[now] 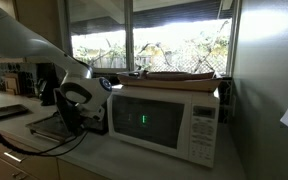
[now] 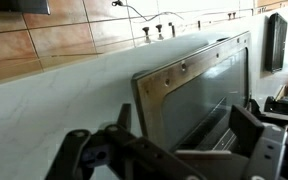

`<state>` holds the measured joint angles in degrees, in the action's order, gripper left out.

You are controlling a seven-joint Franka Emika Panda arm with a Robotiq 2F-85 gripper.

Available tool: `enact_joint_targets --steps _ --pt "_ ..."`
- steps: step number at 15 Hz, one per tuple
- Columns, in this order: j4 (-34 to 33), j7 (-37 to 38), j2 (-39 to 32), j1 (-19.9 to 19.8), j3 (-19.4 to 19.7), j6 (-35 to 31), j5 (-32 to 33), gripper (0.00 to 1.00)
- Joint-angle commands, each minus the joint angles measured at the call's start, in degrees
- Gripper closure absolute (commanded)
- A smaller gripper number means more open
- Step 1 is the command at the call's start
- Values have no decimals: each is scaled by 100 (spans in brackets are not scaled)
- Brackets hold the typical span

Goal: Open the oven door then move the blue bowl from inside the oven to the top of it and close the oven door

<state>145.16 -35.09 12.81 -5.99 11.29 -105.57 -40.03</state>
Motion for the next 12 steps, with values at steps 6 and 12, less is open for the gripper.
enact_joint_targets --steps 6,12 --pt "108 93 -478 -82 46 149 -608 0" --pt "137 164 -505 -281 141 838 -1177 0"
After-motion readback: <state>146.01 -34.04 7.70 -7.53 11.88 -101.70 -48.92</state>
